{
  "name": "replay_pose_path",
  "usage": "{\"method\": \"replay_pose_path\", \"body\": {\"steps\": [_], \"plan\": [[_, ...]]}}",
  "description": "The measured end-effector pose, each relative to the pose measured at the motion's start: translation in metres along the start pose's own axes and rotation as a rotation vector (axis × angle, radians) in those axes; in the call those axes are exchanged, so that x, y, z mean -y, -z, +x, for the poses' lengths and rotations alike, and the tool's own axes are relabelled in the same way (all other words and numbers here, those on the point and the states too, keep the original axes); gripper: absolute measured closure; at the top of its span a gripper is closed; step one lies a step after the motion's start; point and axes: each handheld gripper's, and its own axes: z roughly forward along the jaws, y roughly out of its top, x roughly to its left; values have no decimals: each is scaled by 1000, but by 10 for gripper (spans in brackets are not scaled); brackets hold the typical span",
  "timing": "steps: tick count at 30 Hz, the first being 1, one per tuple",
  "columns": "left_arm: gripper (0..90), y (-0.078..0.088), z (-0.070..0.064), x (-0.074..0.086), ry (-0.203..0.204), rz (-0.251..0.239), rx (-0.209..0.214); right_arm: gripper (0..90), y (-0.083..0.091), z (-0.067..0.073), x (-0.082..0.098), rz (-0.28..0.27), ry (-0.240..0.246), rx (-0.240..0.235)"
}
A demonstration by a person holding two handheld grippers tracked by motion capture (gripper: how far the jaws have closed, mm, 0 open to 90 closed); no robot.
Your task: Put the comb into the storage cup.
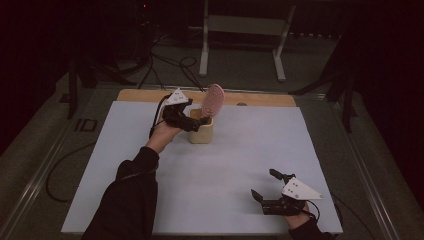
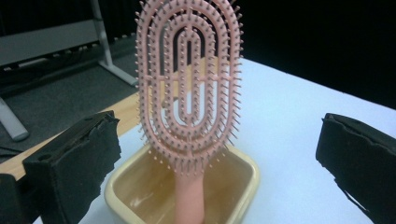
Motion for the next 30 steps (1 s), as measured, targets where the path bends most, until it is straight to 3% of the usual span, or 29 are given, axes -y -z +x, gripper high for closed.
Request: {"method": "replay_pose_path", "body": {"steps": [9,18,30], "plan": [[0,13,-1,-2,1,29,24,79,-1,0,0,0,1,-2],[0,30,-7,7,-7,40,51,79,-2,0,-1,0,4,-1],[0,58,-4,23,-6,67,30,79,-3,0,-2,-3,3,-2]]}}
